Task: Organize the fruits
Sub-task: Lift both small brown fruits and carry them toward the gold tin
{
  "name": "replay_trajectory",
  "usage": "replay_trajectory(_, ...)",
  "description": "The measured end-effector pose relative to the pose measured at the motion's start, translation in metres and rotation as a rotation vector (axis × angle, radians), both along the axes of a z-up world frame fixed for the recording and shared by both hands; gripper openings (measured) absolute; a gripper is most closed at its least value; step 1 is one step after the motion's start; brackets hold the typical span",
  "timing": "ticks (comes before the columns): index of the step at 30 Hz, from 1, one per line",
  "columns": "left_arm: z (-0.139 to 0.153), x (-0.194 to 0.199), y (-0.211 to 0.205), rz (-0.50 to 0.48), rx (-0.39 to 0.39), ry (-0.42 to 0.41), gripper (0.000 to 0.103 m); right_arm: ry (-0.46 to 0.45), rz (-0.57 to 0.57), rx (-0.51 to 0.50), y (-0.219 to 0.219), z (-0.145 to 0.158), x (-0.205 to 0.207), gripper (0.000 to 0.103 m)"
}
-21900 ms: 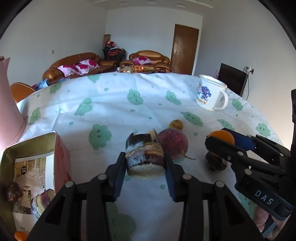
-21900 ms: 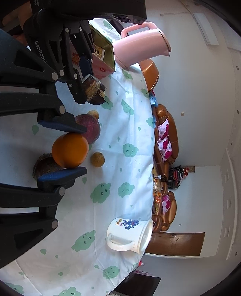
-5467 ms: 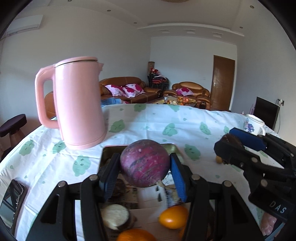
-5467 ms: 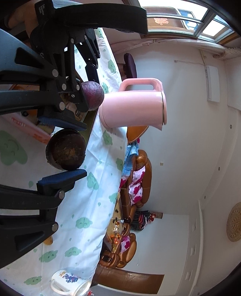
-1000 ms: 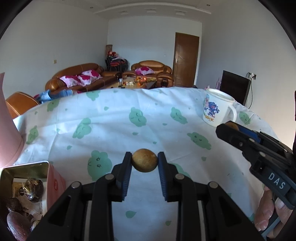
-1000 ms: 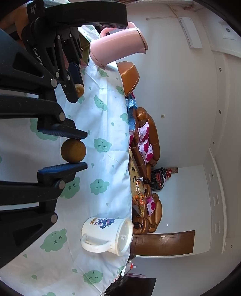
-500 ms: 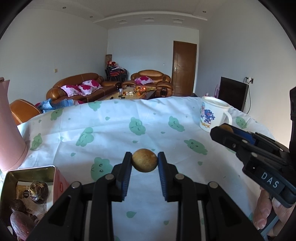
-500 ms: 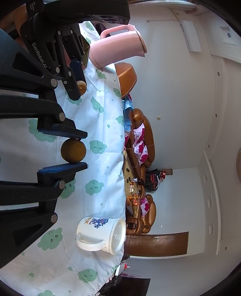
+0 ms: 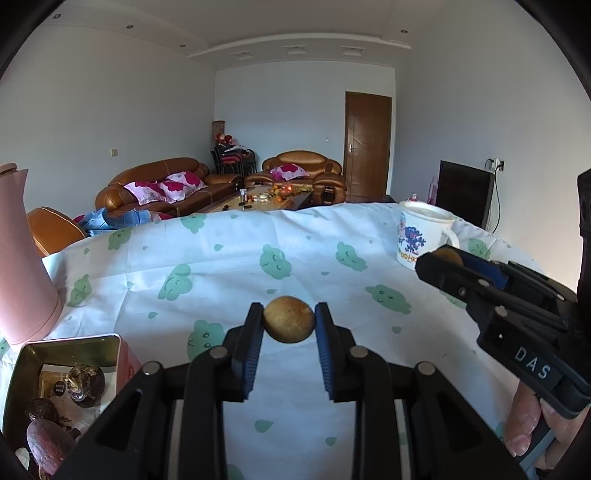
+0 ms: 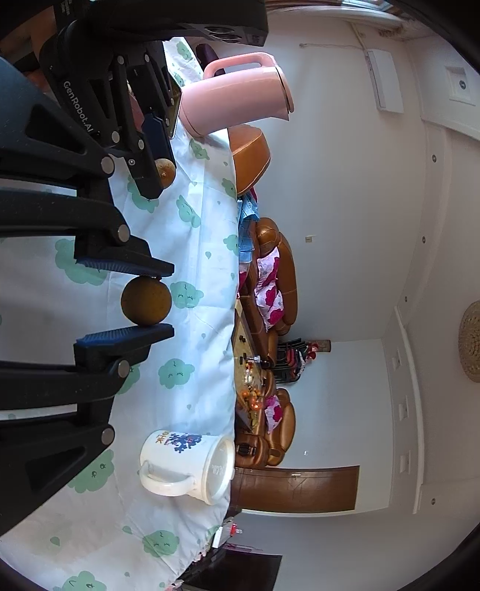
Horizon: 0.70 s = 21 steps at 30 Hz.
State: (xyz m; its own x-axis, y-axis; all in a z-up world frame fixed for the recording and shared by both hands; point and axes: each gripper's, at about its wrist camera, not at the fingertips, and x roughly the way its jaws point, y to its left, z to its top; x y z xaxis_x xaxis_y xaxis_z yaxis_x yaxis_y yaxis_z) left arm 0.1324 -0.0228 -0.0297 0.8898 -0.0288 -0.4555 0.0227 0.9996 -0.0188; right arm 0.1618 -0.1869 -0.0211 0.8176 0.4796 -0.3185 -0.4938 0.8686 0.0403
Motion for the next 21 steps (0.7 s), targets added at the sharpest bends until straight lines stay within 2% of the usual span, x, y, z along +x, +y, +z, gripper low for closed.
replay_trajectory(21, 0.006, -0.021, -0.002, 0.027, 0.030, -0.076, 0.029, -0.110, 0.007, -0.002, 0.000, 0.008, -0.023, 0.028)
